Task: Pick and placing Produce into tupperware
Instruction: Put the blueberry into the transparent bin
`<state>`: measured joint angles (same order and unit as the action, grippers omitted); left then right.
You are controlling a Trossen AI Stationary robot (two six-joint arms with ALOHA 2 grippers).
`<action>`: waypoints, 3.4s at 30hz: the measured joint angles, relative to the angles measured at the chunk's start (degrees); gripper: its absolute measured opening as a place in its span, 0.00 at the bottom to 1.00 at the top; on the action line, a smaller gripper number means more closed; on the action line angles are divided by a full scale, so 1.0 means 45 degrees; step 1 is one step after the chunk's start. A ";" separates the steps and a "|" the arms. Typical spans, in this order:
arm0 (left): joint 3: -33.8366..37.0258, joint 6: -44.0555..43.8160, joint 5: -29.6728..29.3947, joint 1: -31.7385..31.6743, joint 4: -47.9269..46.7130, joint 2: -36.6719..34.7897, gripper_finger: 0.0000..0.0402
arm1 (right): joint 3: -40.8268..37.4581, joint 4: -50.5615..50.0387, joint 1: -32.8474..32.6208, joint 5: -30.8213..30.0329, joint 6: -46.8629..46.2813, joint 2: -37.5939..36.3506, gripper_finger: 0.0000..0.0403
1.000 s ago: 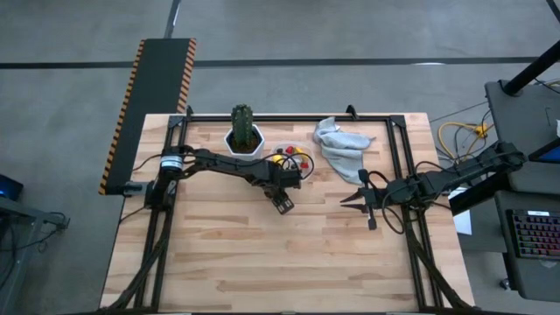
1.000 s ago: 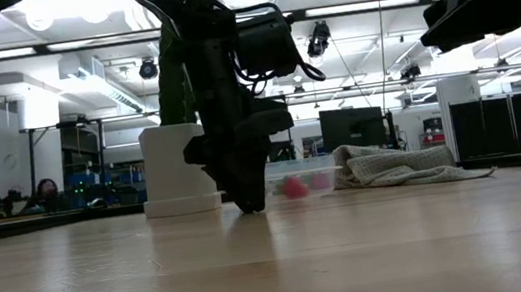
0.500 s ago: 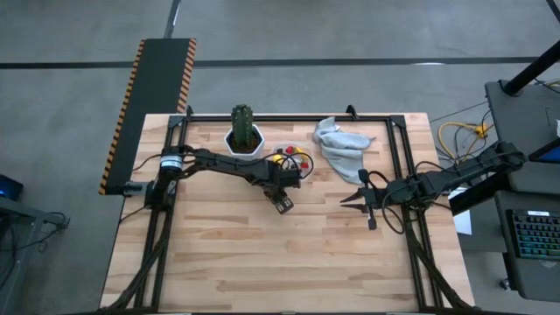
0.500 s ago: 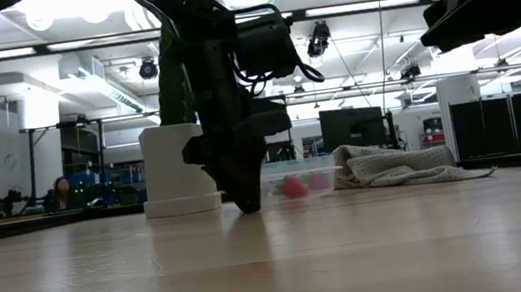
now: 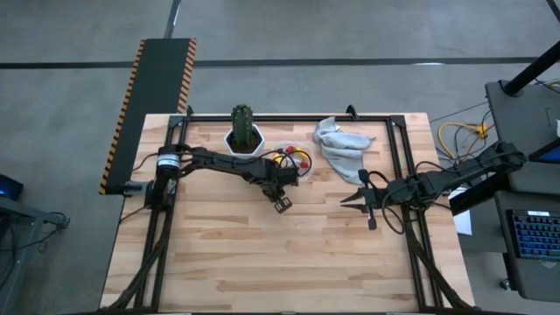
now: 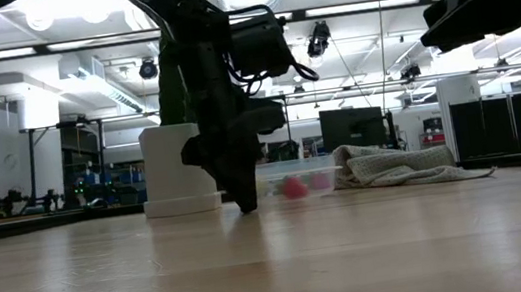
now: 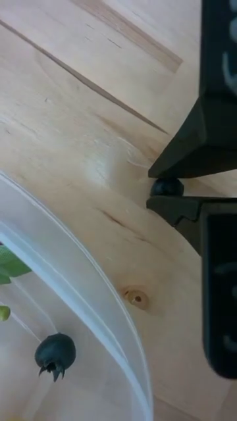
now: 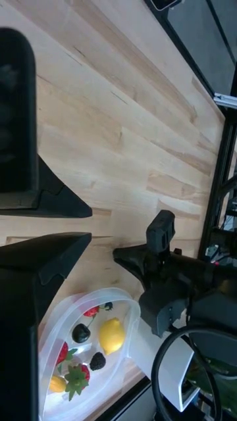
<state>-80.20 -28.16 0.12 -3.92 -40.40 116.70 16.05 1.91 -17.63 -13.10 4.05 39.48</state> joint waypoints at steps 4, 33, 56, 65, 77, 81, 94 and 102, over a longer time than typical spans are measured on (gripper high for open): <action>0.0015 0.0009 0.0014 -0.0005 -0.0022 0.0011 0.02 | 0.0000 0.0000 0.0005 0.0000 0.0000 -0.0002 0.10; -0.0316 0.0305 -0.0140 0.0000 -0.0160 -0.0188 0.00 | 0.0000 -0.0023 0.0001 0.0005 -0.0136 -0.0003 0.10; -0.0238 -0.0103 0.0331 0.0000 -0.0141 -0.0159 0.39 | 0.0004 -0.0039 0.0005 0.0005 -0.0127 -0.0005 0.10; -0.0221 -0.0122 0.0304 -0.0010 -0.0126 -0.0159 0.39 | 0.0000 -0.0044 0.0005 0.0005 -0.0127 -0.0005 0.10; -0.0199 -0.0142 0.0288 -0.0024 -0.0034 -0.0159 0.39 | 0.0000 -0.0044 0.0005 0.0005 -0.0126 -0.0005 0.10; -0.0118 -0.0137 0.0223 -0.0034 -0.0015 -0.0175 0.32 | 0.0000 -0.0044 0.0002 0.0005 -0.0121 -0.0005 0.10; 0.0219 -0.0269 0.0671 -0.0146 0.0039 0.0176 0.04 | 0.0000 -0.0044 0.0000 0.0005 -0.0131 -0.0005 0.10; 0.0223 -0.0227 0.0700 -0.0151 -0.0005 0.0190 0.04 | 0.0005 -0.0044 0.0005 0.0005 -0.0131 -0.0005 0.10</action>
<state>-79.20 -29.18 3.27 -4.60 -40.43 117.56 16.07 1.72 -17.61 -13.08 3.46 39.46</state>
